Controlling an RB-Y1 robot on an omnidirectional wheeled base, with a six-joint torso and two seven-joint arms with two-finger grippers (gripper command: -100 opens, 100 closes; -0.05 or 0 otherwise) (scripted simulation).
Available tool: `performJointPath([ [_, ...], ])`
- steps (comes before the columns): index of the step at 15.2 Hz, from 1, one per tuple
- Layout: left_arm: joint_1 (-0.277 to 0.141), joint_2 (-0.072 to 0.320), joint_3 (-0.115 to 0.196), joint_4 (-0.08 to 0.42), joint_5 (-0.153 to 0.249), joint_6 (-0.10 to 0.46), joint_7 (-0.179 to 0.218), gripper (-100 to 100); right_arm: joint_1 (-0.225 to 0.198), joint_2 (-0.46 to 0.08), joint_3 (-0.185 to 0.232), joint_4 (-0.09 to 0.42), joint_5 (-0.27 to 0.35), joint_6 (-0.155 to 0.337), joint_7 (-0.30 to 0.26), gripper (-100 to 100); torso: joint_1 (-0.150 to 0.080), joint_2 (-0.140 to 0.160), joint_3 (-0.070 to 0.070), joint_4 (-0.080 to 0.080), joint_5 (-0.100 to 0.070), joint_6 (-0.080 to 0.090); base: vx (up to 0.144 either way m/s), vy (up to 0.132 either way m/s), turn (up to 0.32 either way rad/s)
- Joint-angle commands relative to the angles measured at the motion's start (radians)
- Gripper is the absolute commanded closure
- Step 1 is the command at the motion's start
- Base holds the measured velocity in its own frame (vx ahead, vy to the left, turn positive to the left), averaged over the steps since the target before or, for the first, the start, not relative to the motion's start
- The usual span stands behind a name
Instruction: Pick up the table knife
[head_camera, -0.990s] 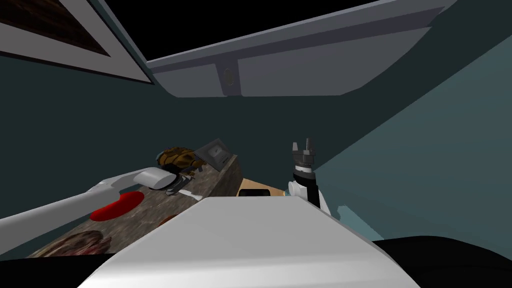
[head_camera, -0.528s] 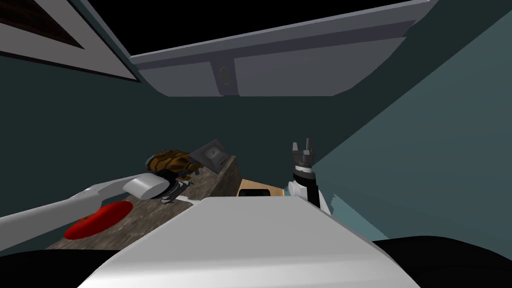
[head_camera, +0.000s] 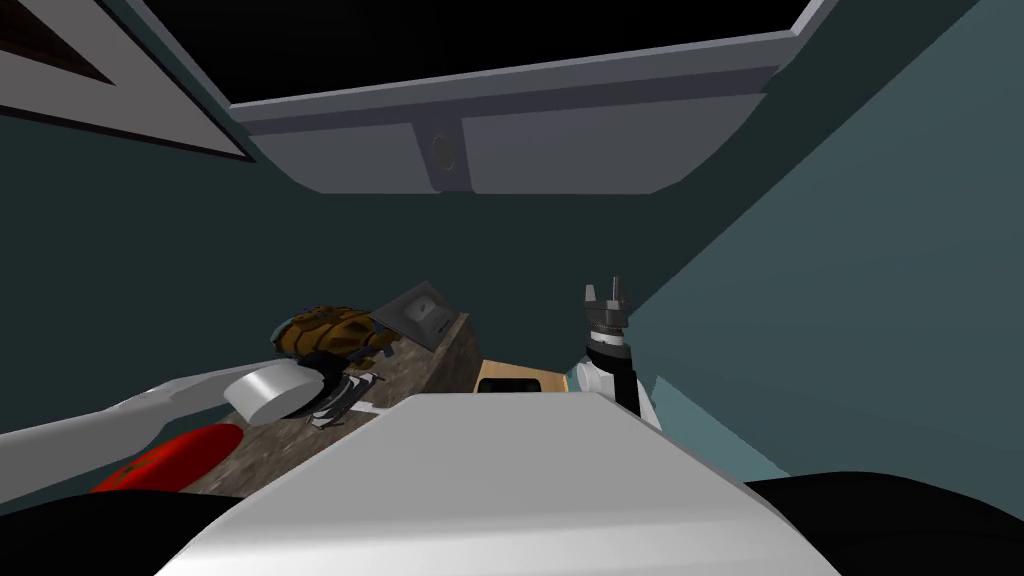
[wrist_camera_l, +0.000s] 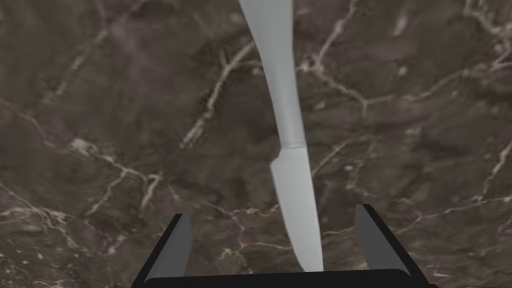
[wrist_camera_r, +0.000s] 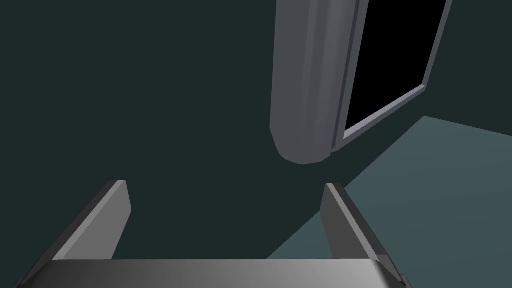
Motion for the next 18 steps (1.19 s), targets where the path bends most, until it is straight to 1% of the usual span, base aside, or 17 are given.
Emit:
performJointPath([
  [1, 0.013, 0.004, -0.001, 0.001, 0.001, -0.037, 0.003, -100, 0.000, 0.000, 0.000, 0.000, 0.000, 0.000, 0.000, 0, 0.000, 0.000, 0.000, 0.000, 0.000, 0.000, 0.000, -0.010, -0.001],
  [2, 0.057, 0.053, -0.050, -0.050, 0.050, -0.068, 0.054, -100, 0.000, 0.000, 0.000, 0.000, 0.000, 0.000, 0.000, 0, 0.000, 0.000, 0.000, 0.000, 0.000, 0.000, 0.002, 0.016, -0.293],
  [3, 0.081, 0.077, -0.055, -0.074, 0.066, -0.087, 0.073, -100, 0.000, 0.000, 0.000, 0.000, 0.000, 0.000, 0.000, 0, 0.001, 0.000, 0.000, 0.000, 0.000, 0.002, -0.001, 0.049, -0.420],
  [4, 0.116, 0.108, -0.055, -0.082, 0.073, -0.116, 0.103, -100, 0.000, 0.000, 0.000, 0.000, 0.000, 0.000, 0.000, 0, 0.002, 0.000, 0.000, 0.000, 0.000, 0.002, -0.004, 0.057, -0.203],
  [5, 0.135, 0.119, -0.055, -0.082, 0.073, -0.149, 0.115, -100, 0.000, 0.000, 0.000, 0.000, 0.000, 0.000, 0.000, 0, 0.003, 0.000, 0.000, 0.000, 0.000, 0.001, -0.005, 0.044, -0.003],
  [6, 0.135, 0.119, -0.055, -0.082, 0.073, -0.173, 0.115, -100, 0.000, 0.000, 0.000, 0.000, 0.000, 0.000, 0.000, 0, 0.003, 0.000, 0.000, 0.000, 0.001, 0.000, -0.003, 0.020, 0.057],
  [7, 0.135, 0.119, -0.055, -0.082, 0.073, -0.178, 0.115, -100, 0.000, 0.000, 0.000, 0.000, 0.000, 0.000, 0.000, 0, 0.003, 0.000, 0.000, 0.000, 0.001, 0.000, -0.001, 0.002, 0.033],
  [8, 0.182, 0.166, -0.104, -0.132, 0.120, -0.211, 0.163, -100, 0.000, 0.000, 0.000, 0.000, 0.000, 0.000, 0.000, 0, 0.001, 0.000, 0.000, 0.000, 0.000, 0.000, -0.001, 0.012, -0.298],
  [9, 0.214, 0.205, -0.108, -0.158, 0.138, -0.242, 0.187, -100, 0.000, 0.000, 0.000, 0.000, 0.000, 0.000, 0.000, 0, 0.001, 0.000, 0.000, 0.000, 0.000, 0.002, -0.005, 0.041, -0.454],
  [10, 0.233, 0.224, -0.108, -0.165, 0.145, -0.261, 0.209, -100, 0.000, 0.000, 0.000, 0.000, 0.000, 0.000, 0.000, 0, 0.002, 0.000, -0.001, -0.001, 0.002, 0.002, -0.006, 0.051, -0.212],
  [11, 0.253, 0.234, -0.108, -0.165, 0.145, -0.278, 0.220, -100, 0.000, 0.000, 0.000, 0.000, 0.000, 0.000, 0.000, 0, 0.003, -0.001, -0.001, 0.000, 0.002, 0.001, -0.006, 0.038, 0.011],
  [13, 0.257, 0.234, -0.108, -0.165, 0.145, -0.318, 0.226, -100, 0.000, 0.000, 0.000, 0.000, 0.000, 0.000, 0.000, 0, 0.002, -0.001, 0.000, 0.000, 0.002, 0.000, -0.002, 0.010, 0.055],
  [14, 0.252, 0.234, -0.109, -0.163, 0.147, -0.297, 0.218, -100, 0.000, 0.000, 0.000, 0.000, 0.000, 0.000, 0.000, 0, 0.001, -0.001, 0.000, 0.000, 0.002, 0.000, 0.000, -0.002, 0.010],
  [15, 0.253, 0.234, -0.109, -0.163, 0.148, -0.304, 0.220, 100, 0.000, 0.000, 0.000, 0.000, 0.000, 0.000, 0.000, 0, 0.000, -0.001, -0.001, 0.000, 0.002, 0.001, 0.000, 0.000, 0.000],
  [18, 0.252, 0.234, -0.107, -0.163, 0.148, -0.306, 0.221, 100, 0.000, 0.000, 0.000, 0.000, 0.000, 0.000, 0.000, 0, 0.000, 0.001, 0.000, -0.001, 0.002, -0.001, 0.001, 0.000, -0.001],
])
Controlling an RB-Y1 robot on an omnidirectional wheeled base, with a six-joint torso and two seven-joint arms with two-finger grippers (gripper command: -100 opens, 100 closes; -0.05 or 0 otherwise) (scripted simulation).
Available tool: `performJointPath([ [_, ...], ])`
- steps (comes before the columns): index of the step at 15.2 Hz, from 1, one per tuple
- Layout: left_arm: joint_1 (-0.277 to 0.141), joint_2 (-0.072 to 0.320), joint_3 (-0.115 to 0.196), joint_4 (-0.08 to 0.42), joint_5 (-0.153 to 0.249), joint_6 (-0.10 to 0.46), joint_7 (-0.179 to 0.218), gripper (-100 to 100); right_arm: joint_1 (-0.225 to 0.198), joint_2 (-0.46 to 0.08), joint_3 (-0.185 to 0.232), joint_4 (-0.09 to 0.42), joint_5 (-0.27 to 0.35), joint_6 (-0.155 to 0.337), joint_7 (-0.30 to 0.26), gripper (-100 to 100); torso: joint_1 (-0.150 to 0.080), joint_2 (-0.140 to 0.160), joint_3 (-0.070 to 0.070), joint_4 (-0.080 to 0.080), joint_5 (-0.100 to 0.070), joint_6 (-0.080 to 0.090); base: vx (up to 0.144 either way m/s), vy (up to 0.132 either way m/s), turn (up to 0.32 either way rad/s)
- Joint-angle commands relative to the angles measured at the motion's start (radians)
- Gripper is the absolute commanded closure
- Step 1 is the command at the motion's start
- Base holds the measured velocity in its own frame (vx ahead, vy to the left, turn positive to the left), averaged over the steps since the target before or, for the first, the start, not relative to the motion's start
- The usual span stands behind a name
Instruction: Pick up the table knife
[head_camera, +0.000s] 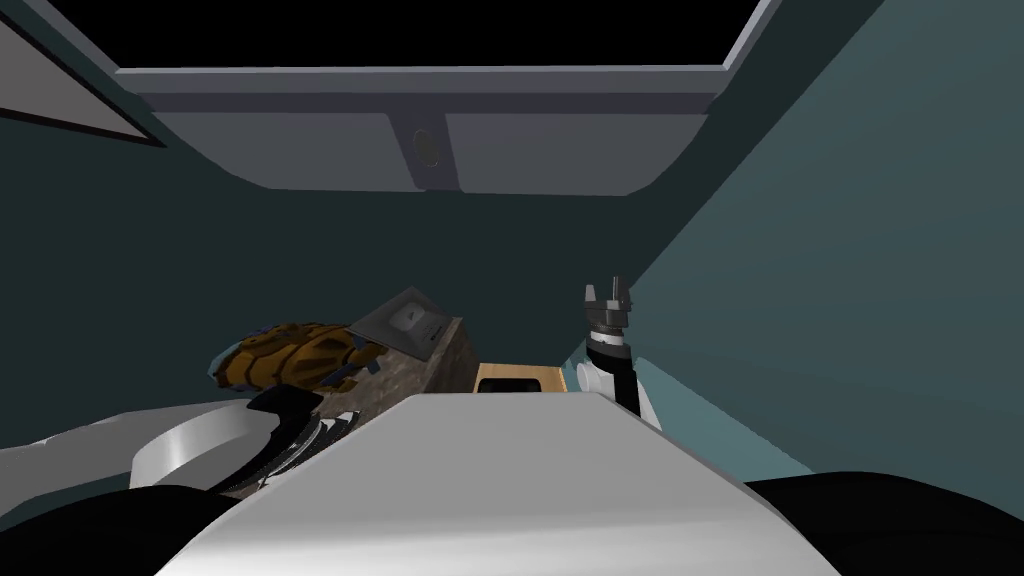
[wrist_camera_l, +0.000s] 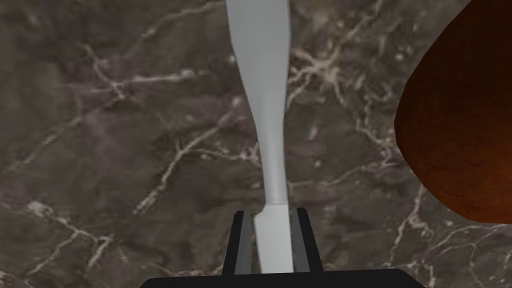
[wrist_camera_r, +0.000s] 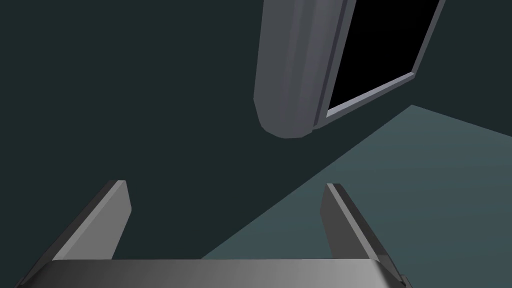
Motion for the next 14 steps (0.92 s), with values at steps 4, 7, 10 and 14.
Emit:
performJointPath([
  [4, -0.095, -0.099, 0.054, 0.081, -0.075, 0.095, -0.090, 100, 0.000, 0.000, 0.000, 0.000, 0.000, 0.000, 0.000, 0, -0.002, -0.001, 0.000, 0.000, 0.000, -0.001, 0.003, -0.036, 0.239],
  [7, -0.163, -0.174, 0.108, 0.146, -0.136, 0.169, -0.156, 100, 0.000, 0.000, 0.000, 0.000, 0.000, 0.000, 0.000, 0, 0.000, -0.003, -0.001, 0.000, 0.001, 0.002, 0.003, -0.050, 0.202],
  [10, -0.224, -0.230, 0.108, 0.164, -0.147, 0.234, -0.191, 100, 0.000, 0.000, 0.000, 0.000, 0.000, 0.000, 0.000, 0, 0.002, -0.004, -0.002, 0.000, 0.002, 0.004, 0.002, -0.029, 0.040],
  [14, -0.308, -0.297, 0.161, 0.227, -0.211, 0.323, -0.269, 100, 0.000, 0.000, 0.000, 0.000, 0.000, 0.000, 0.000, 0, 0.004, -0.005, -0.002, 0.000, 0.002, 0.002, 0.000, -0.013, 0.161],
])
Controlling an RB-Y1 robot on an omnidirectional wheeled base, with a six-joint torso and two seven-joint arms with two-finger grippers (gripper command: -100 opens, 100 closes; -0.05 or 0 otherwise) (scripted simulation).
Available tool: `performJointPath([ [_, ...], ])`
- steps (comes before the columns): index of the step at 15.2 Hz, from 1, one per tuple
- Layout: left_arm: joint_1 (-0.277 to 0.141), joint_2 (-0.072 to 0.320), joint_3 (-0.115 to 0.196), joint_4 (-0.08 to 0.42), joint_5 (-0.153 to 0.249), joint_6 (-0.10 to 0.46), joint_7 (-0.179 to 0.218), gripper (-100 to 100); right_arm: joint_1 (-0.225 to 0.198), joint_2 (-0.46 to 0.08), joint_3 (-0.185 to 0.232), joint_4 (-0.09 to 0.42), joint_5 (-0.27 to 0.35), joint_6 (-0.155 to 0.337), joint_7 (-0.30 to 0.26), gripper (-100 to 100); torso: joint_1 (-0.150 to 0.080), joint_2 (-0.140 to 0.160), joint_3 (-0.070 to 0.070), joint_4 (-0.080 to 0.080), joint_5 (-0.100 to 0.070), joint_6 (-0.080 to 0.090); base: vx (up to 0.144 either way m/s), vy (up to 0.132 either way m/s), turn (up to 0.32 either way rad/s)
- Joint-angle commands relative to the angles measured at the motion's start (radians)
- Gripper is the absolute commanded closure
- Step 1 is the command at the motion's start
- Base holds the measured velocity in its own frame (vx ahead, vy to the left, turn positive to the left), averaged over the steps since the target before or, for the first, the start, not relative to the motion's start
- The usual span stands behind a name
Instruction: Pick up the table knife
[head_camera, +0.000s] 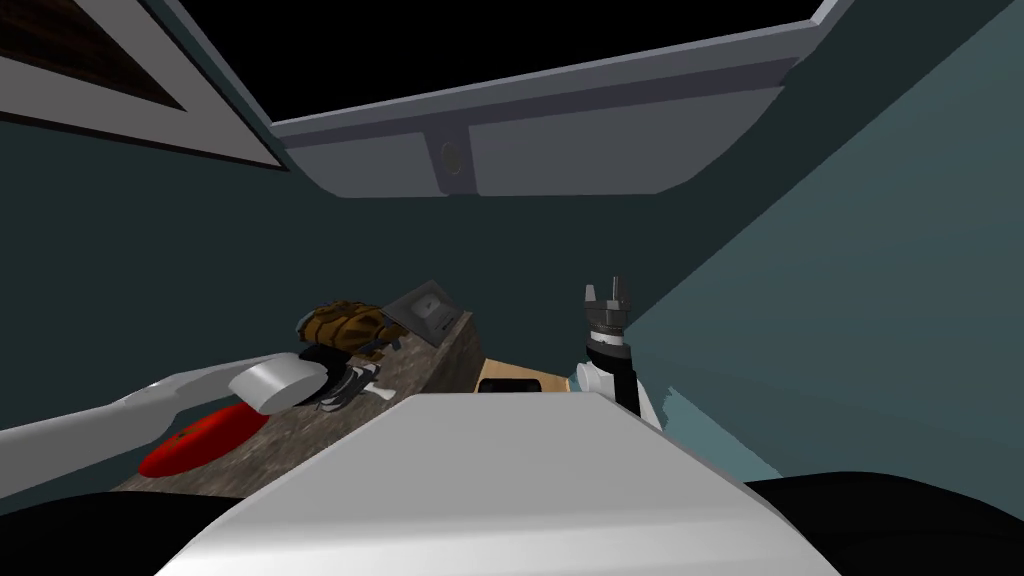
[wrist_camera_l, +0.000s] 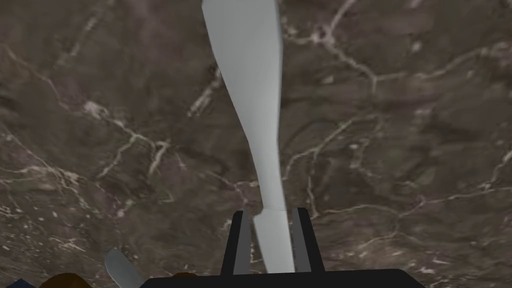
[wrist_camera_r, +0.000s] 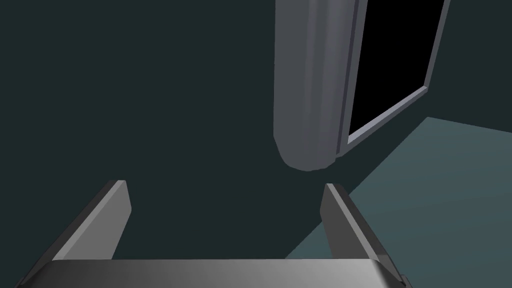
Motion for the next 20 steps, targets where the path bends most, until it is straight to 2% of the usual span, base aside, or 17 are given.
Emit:
performJointPath([
  [1, -0.050, -0.050, 0.015, 0.048, -0.040, 0.050, -0.050, 100, 0.000, 0.000, 0.000, 0.000, 0.000, 0.000, 0.000, 0, 0.000, 0.000, 0.000, 0.000, 0.000, 0.000, 0.002, -0.051, 0.189],
  [2, -0.076, -0.073, 0.015, 0.048, -0.040, 0.071, -0.077, 100, 0.000, 0.000, 0.000, 0.000, 0.000, 0.000, 0.000, 0, -0.001, 0.000, 0.000, 0.000, 0.000, 0.001, 0.000, -0.036, 0.033],
  [3, -0.081, -0.080, 0.015, 0.048, -0.040, 0.087, -0.088, 100, 0.000, 0.000, 0.000, 0.000, 0.000, 0.000, 0.000, 0, -0.001, 0.000, 0.000, 0.000, 0.001, 0.002, -0.001, -0.016, -0.020],
  [5, -0.081, -0.080, 0.015, 0.048, -0.040, 0.115, -0.088, 100, 0.000, 0.000, 0.000, 0.000, 0.000, 0.000, 0.000, 0, 0.000, 0.000, -0.001, -0.001, 0.001, 0.003, 0.000, -0.002, -0.031],
  [6, -0.122, -0.122, 0.068, 0.095, -0.088, 0.140, -0.132, 100, 0.000, 0.000, 0.000, 0.000, 0.000, 0.000, 0.000, 0, 0.001, 0.000, -0.001, -0.001, 0.001, 0.002, -0.001, -0.027, 0.228],
  [7, -0.126, -0.130, 0.068, 0.101, -0.103, 0.154, -0.140, 100, 0.000, 0.000, 0.000, 0.000, 0.000, 0.000, 0.000, 0, 0.000, 0.000, 0.000, 0.000, -0.001, 0.001, 0.001, -0.052, 0.380],
  [10, -0.199, -0.195, 0.068, 0.131, -0.112, 0.219, -0.194, 100, 0.000, 0.000, 0.000, 0.000, 0.000, 0.000, 0.000, 0, -0.001, 0.000, 0.000, -0.001, 0.000, 0.002, -0.003, -0.031, 0.104],
  [12, -0.203, -0.195, 0.068, 0.131, -0.112, 0.256, -0.200, 100, 0.000, 0.000, 0.000, 0.000, 0.000, 0.000, 0.000, 0, 0.000, -0.001, -0.001, -0.001, 0.001, 0.003, -0.001, 0.002, -0.045],
  [13, -0.249, -0.241, 0.117, 0.179, -0.163, 0.284, -0.241, 100, 0.000, 0.000, 0.000, 0.000, 0.000, 0.000, 0.000, 0, 0.000, -0.001, -0.001, -0.001, 0.000, 0.003, -0.005, -0.023, 0.243],
  [14, -0.260, -0.255, 0.122, 0.189, -0.176, 0.301, -0.256, 100, 0.000, 0.000, 0.000, 0.000, 0.000, 0.000, 0.000, 0, 0.000, 0.000, -0.001, -0.001, -0.001, 0.000, -0.009, -0.050, 0.382],
  [16, -0.313, -0.301, 0.122, 0.213, -0.184, 0.351, -0.286, 100, 0.000, 0.000, 0.000, 0.000, 0.000, 0.000, 0.000, 0, -0.002, 0.001, 0.000, -0.001, 0.000, 0.000, -0.003, -0.040, 0.155],
  [17, -0.325, -0.310, 0.122, 0.213, -0.184, 0.372, -0.307, 100, 0.000, 0.000, 0.000, 0.000, 0.000, 0.000, 0.000, 0, -0.002, 0.000, 0.000, -0.001, 0.000, 0.002, 0.000, -0.014, -0.020],
  [19, -0.325, -0.310, 0.122, 0.213, -0.184, 0.397, -0.311, 100, 0.000, 0.000, 0.000, 0.000, 0.000, 0.000, 0.000, 0, -0.001, -0.001, -0.001, -0.001, 0.000, 0.002, 0.002, 0.000, -0.041],
  [20, -0.369, -0.355, 0.173, 0.259, -0.234, 0.430, -0.353, 100, 0.000, 0.000, 0.000, 0.000, 0.000, 0.000, 0.000, 0, 0.000, -0.001, -0.001, -0.002, 0.000, 0.002, -0.001, -0.015, 0.283],
])
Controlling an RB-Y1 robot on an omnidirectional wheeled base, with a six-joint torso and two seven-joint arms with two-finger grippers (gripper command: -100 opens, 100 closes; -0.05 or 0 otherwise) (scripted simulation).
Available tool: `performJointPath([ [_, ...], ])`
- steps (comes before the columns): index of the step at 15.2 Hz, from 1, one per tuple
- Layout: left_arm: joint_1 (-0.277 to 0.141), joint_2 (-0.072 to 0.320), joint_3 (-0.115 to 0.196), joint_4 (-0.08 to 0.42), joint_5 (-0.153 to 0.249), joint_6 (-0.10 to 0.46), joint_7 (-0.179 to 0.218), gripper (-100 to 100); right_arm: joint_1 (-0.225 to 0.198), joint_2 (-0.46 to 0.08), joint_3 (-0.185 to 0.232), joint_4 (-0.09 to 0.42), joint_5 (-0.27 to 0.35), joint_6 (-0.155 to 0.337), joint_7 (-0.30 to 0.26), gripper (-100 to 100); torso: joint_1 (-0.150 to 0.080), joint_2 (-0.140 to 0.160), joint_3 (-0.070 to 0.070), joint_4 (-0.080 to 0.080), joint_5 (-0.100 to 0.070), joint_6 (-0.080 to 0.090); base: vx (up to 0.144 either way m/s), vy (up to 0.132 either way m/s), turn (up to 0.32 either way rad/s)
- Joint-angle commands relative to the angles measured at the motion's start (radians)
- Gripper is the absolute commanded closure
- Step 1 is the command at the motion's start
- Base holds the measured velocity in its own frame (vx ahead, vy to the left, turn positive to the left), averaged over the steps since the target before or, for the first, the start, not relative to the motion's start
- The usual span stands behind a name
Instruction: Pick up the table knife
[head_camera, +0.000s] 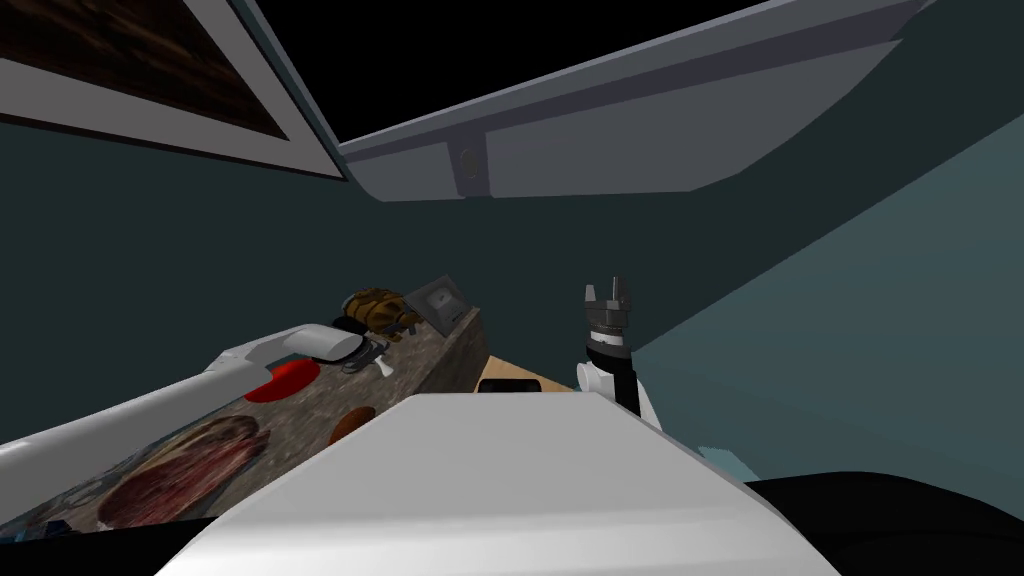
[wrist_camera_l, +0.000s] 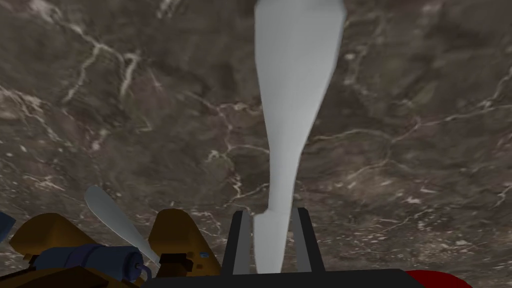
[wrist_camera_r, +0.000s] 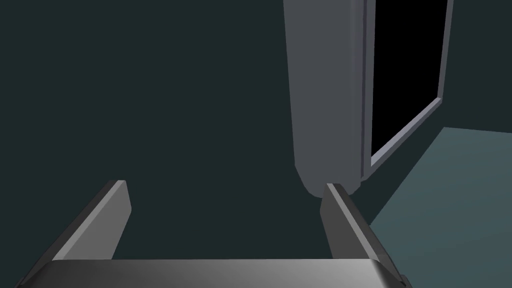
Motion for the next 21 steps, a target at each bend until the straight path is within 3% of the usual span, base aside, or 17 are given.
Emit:
performJointPath([
  [1, -0.050, -0.050, 0.037, 0.050, -0.050, 0.050, -0.050, 100, 0.000, 0.000, 0.000, 0.000, 0.000, 0.000, 0.000, 0, 0.000, 0.000, 0.000, 0.000, 0.000, 0.000, -0.002, -0.047, 0.365],
  [3, -0.092, -0.094, 0.037, 0.072, -0.053, 0.088, -0.093, 100, 0.000, 0.000, 0.000, 0.000, 0.000, 0.000, 0.000, 0, -0.002, 0.001, 0.001, 0.000, 0.000, 0.000, -0.009, -0.043, 0.140],
  [6, -0.108, -0.098, 0.037, 0.072, -0.053, 0.140, -0.105, 100, 0.000, 0.000, 0.000, 0.000, 0.000, 0.000, 0.000, 0, -0.001, 0.000, 0.000, 0.000, 0.000, 0.003, -0.002, -0.006, -0.033],
  [7, -0.152, -0.145, 0.088, 0.118, -0.103, 0.171, -0.150, 100, 0.000, 0.000, 0.000, 0.000, 0.000, 0.000, 0.000, 0, 0.000, -0.001, -0.001, -0.001, 0.000, 0.002, -0.004, -0.023, 0.250],
  [10, -0.215, -0.209, 0.091, 0.154, -0.125, 0.235, -0.197, 100, 0.000, 0.000, 0.000, 0.000, 0.000, 0.000, 0.000, 0, -0.002, 0.001, 0.000, -0.001, 0.000, -0.001, -0.007, -0.042, 0.241],
  [11, -0.230, -0.213, 0.091, 0.154, -0.125, 0.257, -0.217, 100, 0.000, 0.000, 0.000, 0.000, 0.000, 0.000, 0.000, 0, -0.002, 0.000, 0.000, -0.001, 0.000, 0.001, -0.008, -0.014, -0.050],
  [13, -0.230, -0.213, 0.091, 0.154, -0.125, 0.281, -0.217, 100, 0.000, 0.000, 0.000, 0.000, 0.000, 0.000, 0.000, 0, -0.001, -0.001, -0.001, -0.001, 0.000, 0.002, -0.002, 0.000, -0.045],
  [14, -0.274, -0.260, 0.141, 0.202, -0.174, 0.314, -0.262, 100, 0.000, 0.000, 0.000, 0.000, 0.000, 0.000, 0.000, 0, -0.001, -0.001, -0.001, -0.001, 0.000, 0.001, -0.001, -0.021, 0.290],
  [17, -0.342, -0.325, 0.145, 0.237, -0.197, 0.373, -0.319, 100, 0.000, 0.000, 0.000, 0.000, 0.000, 0.000, 0.000, 0, -0.003, 0.001, 0.000, -0.001, 0.000, -0.002, -0.014, -0.043, 0.229],
  [20, -0.352, -0.328, 0.145, 0.237, -0.197, 0.422, -0.328, 100, 0.000, 0.000, 0.000, 0.000, 0.000, 0.000, 0.000, 0, -0.002, -0.002, -0.002, -0.001, 0.000, 0.002, -0.002, -0.004, -0.056],
  [21, -0.401, -0.374, 0.195, 0.287, -0.245, 0.458, -0.377, 100, 0.000, 0.000, 0.000, 0.000, 0.000, 0.000, 0.000, 0, -0.001, -0.002, -0.002, -0.002, 0.000, 0.001, -0.003, -0.020, 0.287],
])
